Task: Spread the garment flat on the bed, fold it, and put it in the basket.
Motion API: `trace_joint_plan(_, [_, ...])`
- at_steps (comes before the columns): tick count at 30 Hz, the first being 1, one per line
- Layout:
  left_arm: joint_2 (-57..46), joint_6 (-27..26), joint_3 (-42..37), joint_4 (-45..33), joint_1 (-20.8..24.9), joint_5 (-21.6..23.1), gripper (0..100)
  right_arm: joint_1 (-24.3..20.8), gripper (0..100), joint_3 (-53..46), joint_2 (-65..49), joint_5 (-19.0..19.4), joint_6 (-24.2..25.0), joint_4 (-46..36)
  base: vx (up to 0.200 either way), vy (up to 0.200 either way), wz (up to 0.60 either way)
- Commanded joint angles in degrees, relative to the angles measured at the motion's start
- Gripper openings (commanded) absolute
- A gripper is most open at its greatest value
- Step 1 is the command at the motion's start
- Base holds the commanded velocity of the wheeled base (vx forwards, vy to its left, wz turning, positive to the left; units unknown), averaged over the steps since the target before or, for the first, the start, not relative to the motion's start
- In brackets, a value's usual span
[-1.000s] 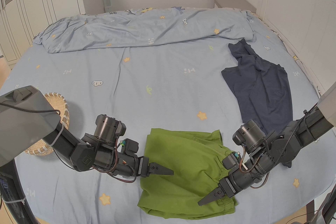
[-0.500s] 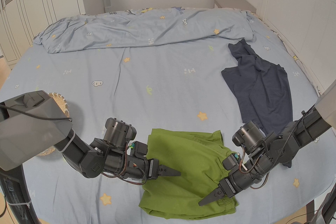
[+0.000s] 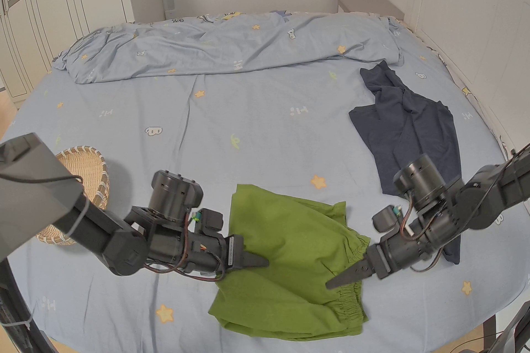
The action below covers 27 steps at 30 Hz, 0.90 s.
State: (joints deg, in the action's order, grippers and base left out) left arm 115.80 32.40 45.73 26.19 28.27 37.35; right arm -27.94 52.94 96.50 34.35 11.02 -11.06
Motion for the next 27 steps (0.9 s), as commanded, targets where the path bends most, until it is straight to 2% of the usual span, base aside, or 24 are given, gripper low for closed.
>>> trace_joint_plan(1, [-11.7, 1.6, -0.4, -2.8, -5.0, -0.8, 0, 8.4, 100, 7.4, -8.3, 0.2, 0.5, -4.3, 0.000, 0.000, 0.00])
trace_joint_plan(3, [-15.3, -0.1, -0.1, -5.6, -7.2, -0.8, 0, 11.5, 100, 10.2, -8.3, 0.2, 0.2, -7.5, 0.000, 0.000, 0.00])
trace_joint_plan(5, [-15.8, -0.7, 0.0, -6.1, -7.4, -0.8, 0, 11.9, 100, 10.6, -8.3, 0.2, 0.2, -7.8, 0.000, 0.000, 0.00])
trace_joint_plan(6, [-18.5, -4.2, 0.8, -10.3, -9.2, -0.8, 0, 13.4, 100, 11.7, -8.3, 0.2, 0.5, -8.9, 0.000, 0.000, 0.00])
trace_joint_plan(9, [-19.4, -6.4, 1.9, -13.7, -10.1, -0.8, 0, 13.8, 100, 10.3, -8.3, 0.3, 0.5, -8.9, 0.000, 0.000, 0.00])
trace_joint_plan(11, [-20.3, -7.9, 3.5, -17.5, -11.4, -0.8, 0, 13.9, 100, 6.9, -8.4, 1.7, -0.5, -7.8, 0.000, 0.000, 0.00])
trace_joint_plan(16, [-20.3, -8.1, 4.8, -19.7, -11.8, -0.8, 0, 13.8, 100, 6.6, -9.6, 1.7, -1.0, -7.2, 0.000, 0.000, 0.00])
trace_joint_plan(27, [-20.5, -9.5, 5.1, -22.1, -11.0, -0.8, 0, 15.0, 100, 6.4, -13.4, 1.8, -1.0, -7.6, 0.000, 0.200, 0.00])
